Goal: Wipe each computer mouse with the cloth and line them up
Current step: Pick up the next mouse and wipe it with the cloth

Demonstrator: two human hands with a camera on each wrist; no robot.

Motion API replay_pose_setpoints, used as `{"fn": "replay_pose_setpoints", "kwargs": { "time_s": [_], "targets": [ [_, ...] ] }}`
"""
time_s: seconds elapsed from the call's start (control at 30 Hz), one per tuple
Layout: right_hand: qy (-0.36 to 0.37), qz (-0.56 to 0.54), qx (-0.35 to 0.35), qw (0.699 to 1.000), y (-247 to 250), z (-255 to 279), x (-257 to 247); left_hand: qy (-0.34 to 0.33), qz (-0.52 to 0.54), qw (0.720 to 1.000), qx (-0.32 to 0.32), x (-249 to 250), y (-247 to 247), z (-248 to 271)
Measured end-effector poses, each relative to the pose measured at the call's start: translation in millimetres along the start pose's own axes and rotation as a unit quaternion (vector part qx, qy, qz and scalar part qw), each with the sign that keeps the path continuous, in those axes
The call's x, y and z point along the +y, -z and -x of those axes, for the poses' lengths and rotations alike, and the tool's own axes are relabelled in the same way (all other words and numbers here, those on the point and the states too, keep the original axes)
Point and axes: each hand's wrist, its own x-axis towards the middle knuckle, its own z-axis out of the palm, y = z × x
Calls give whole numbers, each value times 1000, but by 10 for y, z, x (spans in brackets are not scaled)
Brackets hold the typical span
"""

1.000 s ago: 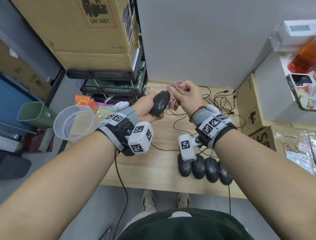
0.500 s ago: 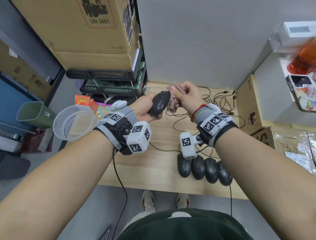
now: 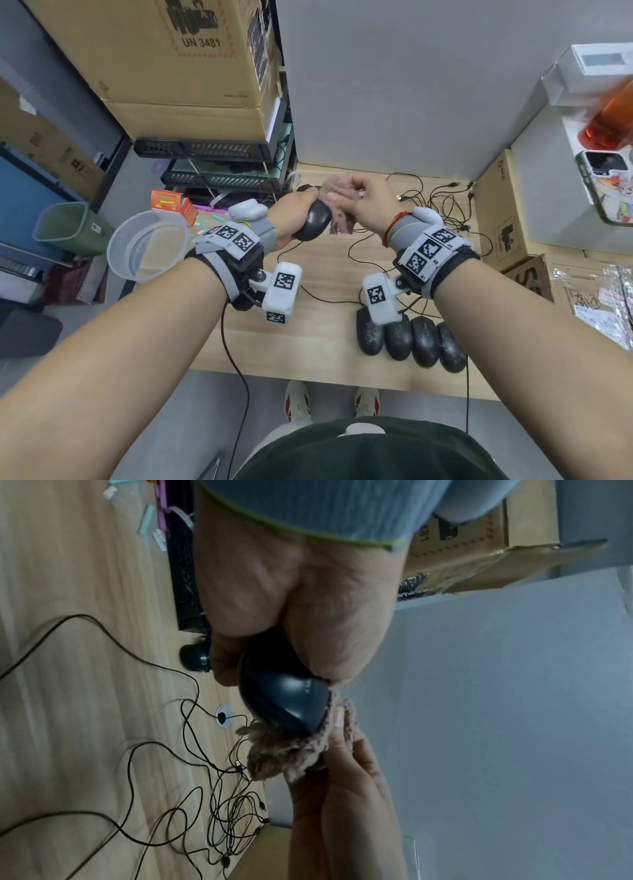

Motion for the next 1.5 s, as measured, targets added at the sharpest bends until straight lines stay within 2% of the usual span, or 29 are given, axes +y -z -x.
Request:
{"fn": "replay_pose_setpoints", "kwargs": {
  "time_s": [0.1, 0.23, 0.4, 0.53, 0.7, 0.8, 0.87, 0.93, 1.0, 1.07, 1.13, 1.23, 1.3, 1.33, 1.4, 1.5],
  "targets": [
    [-28, 57, 84, 994, 68, -99, 117, 9, 21, 1000, -21, 21, -49, 61],
    [-29, 95, 97, 990, 15, -122, 123, 74, 125, 983, -109, 61, -53, 159],
    [-6, 124, 108, 986, 32, -116, 52, 110, 153, 972, -142, 62, 3, 142],
    [40, 142, 71, 987, 22, -155, -18, 108, 119, 974, -162, 40, 17, 138],
    [127, 129, -31, 983, -65, -13, -129, 103, 180, 964, -164, 78, 18, 129],
    [112, 107, -129, 979, -78, 67, -181, 104, 216, 959, -149, 64, 65, 86],
    [77, 70, -155, 982, -35, 82, -229, 105, 225, 959, -138, 61, 94, 99],
    [30, 45, -113, 992, 10, 45, -245, 105, 214, 959, -155, 59, 106, 127],
    [48, 65, -27, 996, 17, -61, -182, 106, 204, 957, -179, 66, 83, 151],
    [74, 86, 14, 993, -16, -93, -166, 105, 209, 955, -180, 78, 60, 154],
    [85, 109, -8, 990, -50, -35, -207, 104, 223, 955, -164, 99, 52, 165],
    [76, 112, -127, 983, -62, 136, -314, 93, 248, 960, -91, 148, 53, 193],
    [54, 142, -202, 968, -67, 203, -349, 71, 233, 964, -109, 149, 53, 173],
    [47, 153, -208, 965, -69, 214, -351, 65, 209, 967, -131, 155, 43, 179],
    [33, 147, -169, 974, -55, 174, -351, 81, 165, 972, -146, 160, 35, 204],
    [45, 116, -103, 987, -16, 117, -365, 91, 149, 977, -125, 119, 58, 160]
  ]
}}
